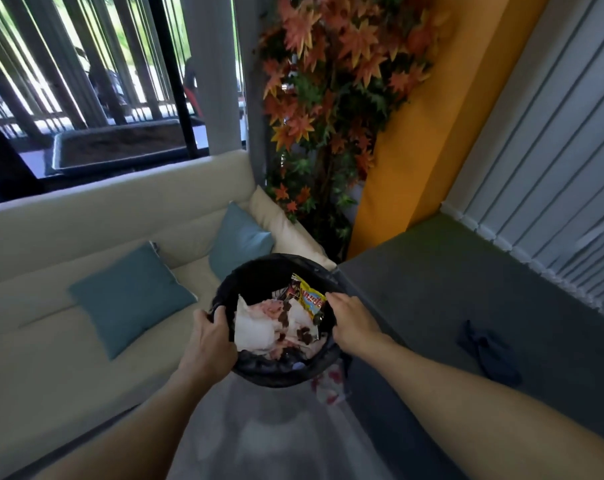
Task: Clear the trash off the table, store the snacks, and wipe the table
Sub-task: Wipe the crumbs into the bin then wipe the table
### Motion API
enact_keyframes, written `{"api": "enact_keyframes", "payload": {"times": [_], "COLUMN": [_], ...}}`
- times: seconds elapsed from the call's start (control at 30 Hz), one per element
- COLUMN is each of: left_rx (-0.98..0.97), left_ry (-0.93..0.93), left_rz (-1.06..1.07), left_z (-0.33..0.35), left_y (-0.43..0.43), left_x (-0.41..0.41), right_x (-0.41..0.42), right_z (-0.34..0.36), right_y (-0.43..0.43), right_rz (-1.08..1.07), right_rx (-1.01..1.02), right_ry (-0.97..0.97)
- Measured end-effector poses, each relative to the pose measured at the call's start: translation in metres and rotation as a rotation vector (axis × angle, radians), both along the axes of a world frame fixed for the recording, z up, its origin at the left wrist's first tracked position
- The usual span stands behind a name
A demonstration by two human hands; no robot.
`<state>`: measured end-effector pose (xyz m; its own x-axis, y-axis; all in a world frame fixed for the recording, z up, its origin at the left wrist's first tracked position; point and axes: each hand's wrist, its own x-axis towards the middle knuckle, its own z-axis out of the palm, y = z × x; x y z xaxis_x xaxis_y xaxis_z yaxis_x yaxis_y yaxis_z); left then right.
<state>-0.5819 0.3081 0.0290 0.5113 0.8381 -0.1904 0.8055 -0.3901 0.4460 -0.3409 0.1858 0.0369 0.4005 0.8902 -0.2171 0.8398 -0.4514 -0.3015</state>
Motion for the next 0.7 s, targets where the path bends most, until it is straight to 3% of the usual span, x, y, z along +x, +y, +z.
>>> {"api": "enact_keyframes", "payload": {"times": [0.4, 0.7], "left_rx": [0.017, 0.008], "left_ry": [-0.018, 0.129], "left_rz": [0.058, 0.11], "left_z": [0.0, -0.025], "left_y": [0.034, 0.066], "left_x": [-0.016, 0.002], "right_x": [-0.008, 0.016], "right_z": [0.013, -0.03], "right_y": [0.041, 0.09], "right_rz": [0.082, 0.138], "right_rx": [0.038, 0.006], "right_ry": [-0.03, -0.025]}}
